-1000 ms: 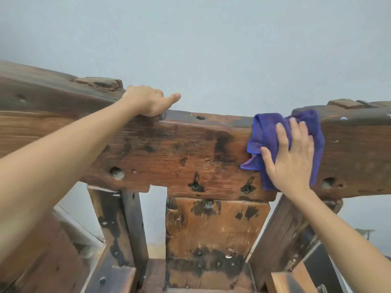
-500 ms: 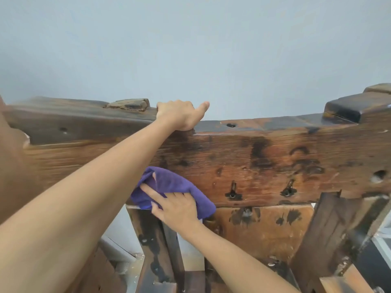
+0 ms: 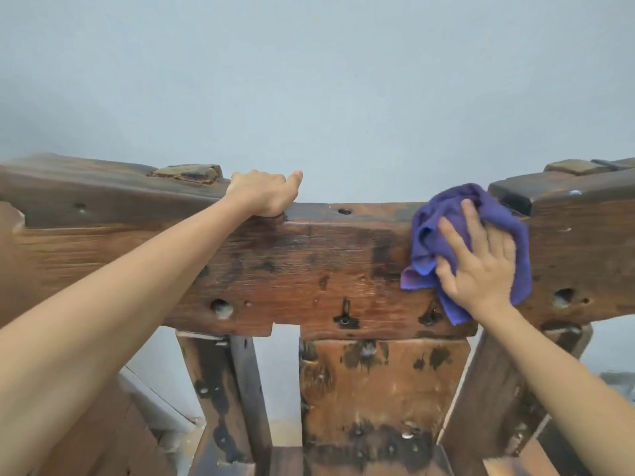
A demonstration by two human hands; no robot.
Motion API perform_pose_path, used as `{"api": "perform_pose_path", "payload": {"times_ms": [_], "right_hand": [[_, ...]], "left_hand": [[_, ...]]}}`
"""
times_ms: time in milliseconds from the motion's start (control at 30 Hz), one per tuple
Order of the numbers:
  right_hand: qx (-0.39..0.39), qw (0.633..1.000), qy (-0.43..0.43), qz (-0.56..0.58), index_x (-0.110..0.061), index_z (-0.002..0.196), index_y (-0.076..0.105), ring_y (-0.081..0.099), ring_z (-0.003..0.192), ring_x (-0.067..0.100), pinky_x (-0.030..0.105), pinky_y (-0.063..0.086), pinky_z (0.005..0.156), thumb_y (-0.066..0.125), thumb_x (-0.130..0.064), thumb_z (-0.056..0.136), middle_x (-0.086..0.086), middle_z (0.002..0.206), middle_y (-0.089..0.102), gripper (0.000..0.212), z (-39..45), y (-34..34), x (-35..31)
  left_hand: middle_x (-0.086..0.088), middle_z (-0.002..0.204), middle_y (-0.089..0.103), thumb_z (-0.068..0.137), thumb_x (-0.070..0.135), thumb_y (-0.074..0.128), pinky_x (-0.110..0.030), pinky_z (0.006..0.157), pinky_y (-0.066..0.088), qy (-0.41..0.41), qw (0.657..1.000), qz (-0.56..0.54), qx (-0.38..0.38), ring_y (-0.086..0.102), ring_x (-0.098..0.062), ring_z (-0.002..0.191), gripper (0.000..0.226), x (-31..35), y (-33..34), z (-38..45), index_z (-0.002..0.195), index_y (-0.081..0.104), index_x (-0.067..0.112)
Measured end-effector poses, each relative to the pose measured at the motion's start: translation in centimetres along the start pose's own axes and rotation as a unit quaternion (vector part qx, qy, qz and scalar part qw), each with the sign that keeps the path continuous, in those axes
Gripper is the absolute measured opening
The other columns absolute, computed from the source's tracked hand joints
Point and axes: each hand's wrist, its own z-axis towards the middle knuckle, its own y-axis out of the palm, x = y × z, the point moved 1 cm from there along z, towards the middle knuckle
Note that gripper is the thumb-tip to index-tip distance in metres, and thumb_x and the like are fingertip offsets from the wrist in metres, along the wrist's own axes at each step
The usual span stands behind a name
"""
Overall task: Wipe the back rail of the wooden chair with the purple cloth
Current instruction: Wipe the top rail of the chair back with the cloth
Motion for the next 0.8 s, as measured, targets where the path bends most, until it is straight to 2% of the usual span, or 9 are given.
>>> {"api": "perform_pose_path", "payload": {"times_ms": [100,233,367,433,533,600,667,733,800], "right_hand": [[0.025,0.981,0.192,0.007,-0.004,0.145,0.049,0.027,0.152,0.045,0.057,0.030,0.114,0.041,-0.035,0.103,0.022,0.168,0.024,0.052,-5.2,0.1,4.3],[0.083,0.863,0.494,0.067,-0.001,0.157,0.030,0.019,0.156,0.045,0.057,0.024,0.123,0.031,-0.033,0.112,0.028,0.167,0.021,0.055,-8.5,1.6,-0.6],[0.039,0.800,0.587,0.119,0.005,0.156,0.032,0.011,0.158,0.044,0.054,0.021,0.124,0.022,-0.037,0.112,0.027,0.170,0.011,0.061,-8.2,3.3,-8.8],[0.003,0.816,0.561,0.143,0.001,0.150,0.041,0.006,0.159,0.043,0.058,0.021,0.122,0.017,-0.041,0.112,0.025,0.171,0.006,0.061,-7.9,3.8,-13.5],[-0.039,0.877,0.445,0.176,-0.012,0.128,0.050,0.000,0.159,0.041,0.057,0.012,0.122,0.022,-0.042,0.111,0.028,0.168,0.009,0.044,-7.4,4.5,-20.5],[-0.084,0.929,0.305,0.189,-0.024,0.132,0.050,0.018,0.155,0.040,0.054,0.022,0.115,0.032,-0.043,0.107,0.024,0.163,0.023,0.036,-6.3,4.5,-24.3],[-0.103,0.967,0.125,0.194,-0.039,0.145,0.045,0.045,0.134,0.034,0.047,0.039,0.097,0.052,-0.041,0.095,0.010,0.158,0.042,0.050,-4.7,4.5,-27.1],[-0.151,0.960,0.013,0.235,-0.047,0.152,0.041,0.061,0.118,0.020,0.039,0.045,0.088,0.063,-0.036,0.087,-0.006,0.150,0.057,0.069,-2.6,4.2,-28.7],[-0.194,0.944,-0.026,0.265,-0.048,0.152,0.043,0.066,0.111,0.015,0.033,0.042,0.090,0.064,-0.034,0.086,-0.014,0.141,0.063,0.070,-0.4,3.9,-28.9]], "left_hand": [[-0.018,0.108,0.066,0.102,0.051,0.003,-0.052,0.089,0.032,-0.006,0.999,-0.003,0.033,0.058,-0.039,0.102,0.068,0.2,0.2,0.1,0.080,0.054,0.012],[-0.013,0.089,0.055,0.105,0.041,0.010,-0.050,0.088,0.037,-0.020,0.998,-0.038,0.055,0.054,-0.037,0.093,0.052,0.6,0.1,0.2,0.070,0.039,0.016],[-0.005,0.074,0.047,0.107,0.033,0.014,-0.052,0.090,0.045,-0.018,0.995,-0.075,0.060,0.055,-0.037,0.089,0.044,0.6,-0.2,0.0,0.071,0.034,0.018],[-0.007,0.079,0.051,0.107,0.032,0.015,-0.050,0.085,0.045,-0.027,0.996,-0.062,0.058,0.055,-0.036,0.088,0.040,0.8,-0.4,0.0,0.081,0.037,0.011],[-0.014,0.098,0.061,0.106,0.035,0.013,-0.046,0.080,0.042,-0.026,0.998,-0.042,0.049,0.056,-0.037,0.092,0.044,0.6,-0.1,-0.2,0.098,0.046,0.007],[-0.018,0.111,0.064,0.105,0.034,0.014,-0.046,0.082,0.043,-0.027,0.998,-0.026,0.045,0.058,-0.039,0.099,0.046,0.7,-0.4,-0.3,0.108,0.051,0.007],[-0.019,0.115,0.061,0.105,0.024,0.020,-0.045,0.078,0.041,-0.024,0.998,-0.034,0.041,0.056,-0.038,0.099,0.031,0.6,-0.6,-0.4,0.113,0.046,0.008],[-0.020,0.112,0.061,0.105,0.021,0.021,-0.047,0.078,0.043,-0.022,0.998,-0.043,0.042,0.053,-0.036,0.093,0.025,0.5,-0.7,-0.4,0.103,0.043,0.010],[-0.021,0.110,0.061,0.106,0.023,0.019,-0.050,0.084,0.046,-0.012,0.998,-0.039,0.049,0.056,-0.039,0.096,0.029,0.5,-0.8,-0.4,0.086,0.038,0.015]]}}
